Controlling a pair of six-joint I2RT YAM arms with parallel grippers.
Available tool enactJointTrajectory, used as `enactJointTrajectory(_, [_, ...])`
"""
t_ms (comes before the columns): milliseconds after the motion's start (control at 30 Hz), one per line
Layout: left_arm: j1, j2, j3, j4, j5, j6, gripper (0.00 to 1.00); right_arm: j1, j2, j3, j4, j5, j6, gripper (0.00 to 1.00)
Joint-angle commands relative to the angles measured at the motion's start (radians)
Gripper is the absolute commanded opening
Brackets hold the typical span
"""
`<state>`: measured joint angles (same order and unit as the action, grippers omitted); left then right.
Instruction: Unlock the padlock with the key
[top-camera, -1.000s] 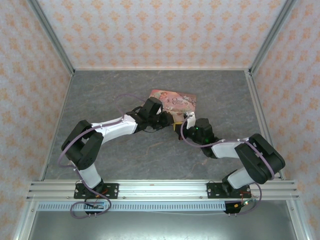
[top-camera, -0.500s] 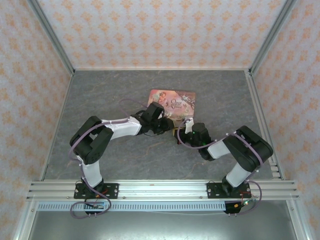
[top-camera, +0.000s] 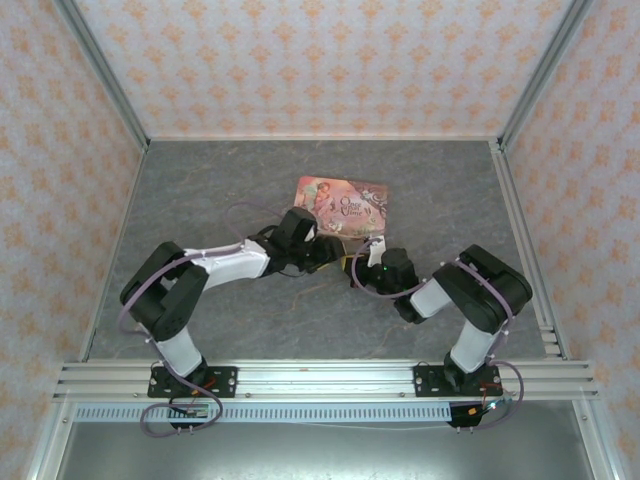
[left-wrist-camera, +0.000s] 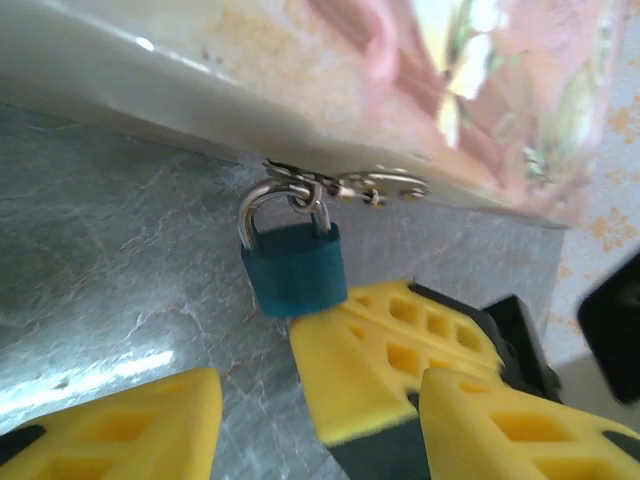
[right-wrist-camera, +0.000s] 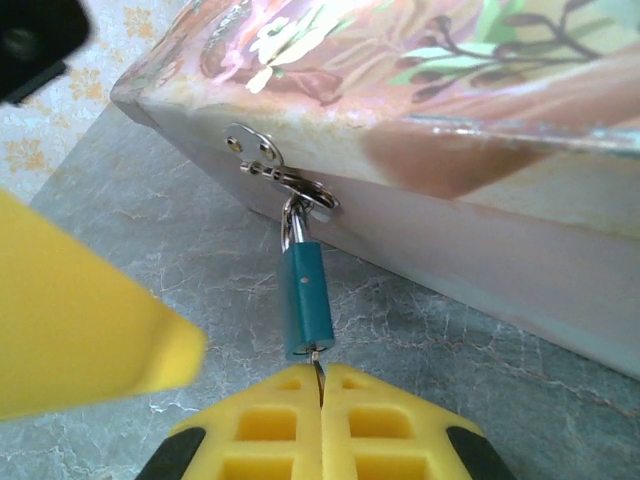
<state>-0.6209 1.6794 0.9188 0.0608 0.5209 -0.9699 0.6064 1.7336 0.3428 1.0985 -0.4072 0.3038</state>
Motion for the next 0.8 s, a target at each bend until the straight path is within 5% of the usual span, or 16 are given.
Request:
enactJointTrajectory(0, [0.035, -0.077, -0.042, 0.007, -0.006, 0.001, 0.59, 0.004, 0.002, 0.007, 0.101, 0.018, 0.058, 0.00])
enactJointTrajectory(400, [0.069, -0.141, -0.277, 0.438, -0.064, -0.200, 0.62, 0.047, -0.071, 0.032, 0.000, 0.077, 0.239, 0.00])
enactJointTrajectory(767, [0.068, -0.051, -0.304, 0.612, -0.040, -0.289, 0.58, 0.081, -0.094, 0.044, -0.008, 0.134, 0.378, 0.00])
